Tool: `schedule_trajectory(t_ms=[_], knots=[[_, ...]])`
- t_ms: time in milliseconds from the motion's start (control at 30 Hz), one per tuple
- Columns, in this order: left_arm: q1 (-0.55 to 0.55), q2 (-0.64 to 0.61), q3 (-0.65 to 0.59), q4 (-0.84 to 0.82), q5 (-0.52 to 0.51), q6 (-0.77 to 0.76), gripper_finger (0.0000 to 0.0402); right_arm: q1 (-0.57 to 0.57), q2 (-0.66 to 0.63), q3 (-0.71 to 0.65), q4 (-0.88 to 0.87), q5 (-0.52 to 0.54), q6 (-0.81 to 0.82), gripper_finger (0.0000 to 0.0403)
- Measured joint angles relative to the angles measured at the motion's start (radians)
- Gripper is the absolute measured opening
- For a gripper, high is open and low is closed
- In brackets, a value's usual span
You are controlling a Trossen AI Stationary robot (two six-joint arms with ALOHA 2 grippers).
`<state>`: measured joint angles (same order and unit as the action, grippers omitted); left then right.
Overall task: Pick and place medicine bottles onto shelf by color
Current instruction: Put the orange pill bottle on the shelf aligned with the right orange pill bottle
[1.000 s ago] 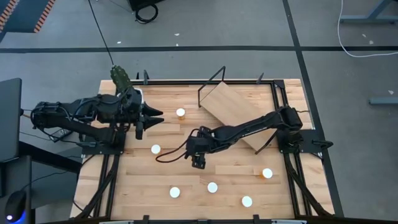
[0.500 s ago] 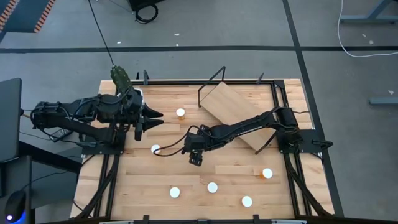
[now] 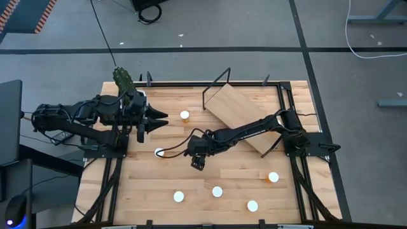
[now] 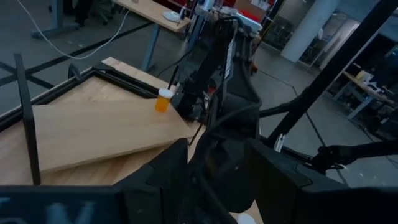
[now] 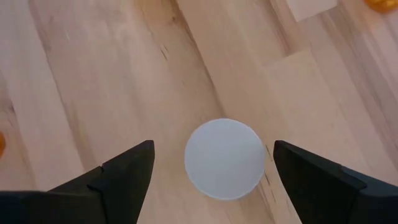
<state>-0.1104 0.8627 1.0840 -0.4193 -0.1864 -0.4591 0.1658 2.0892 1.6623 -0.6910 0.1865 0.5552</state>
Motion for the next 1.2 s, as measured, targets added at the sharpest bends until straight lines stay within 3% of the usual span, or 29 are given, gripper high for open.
schedule_trajectory(t_ms=[700, 1200], knots=[[0.0, 0.001, 0.0, -0.004, 0.0, 0.058, 0.0167, 0.0, 0.0, -0.044, 0.014, -0.013, 0.074, 0.0336], [0.0, 0.001, 0.0, -0.004, 0.0, 0.08, 0.0167, -0.009, 0.0, -0.044, 0.043, 0.011, 0.115, 0.0281]])
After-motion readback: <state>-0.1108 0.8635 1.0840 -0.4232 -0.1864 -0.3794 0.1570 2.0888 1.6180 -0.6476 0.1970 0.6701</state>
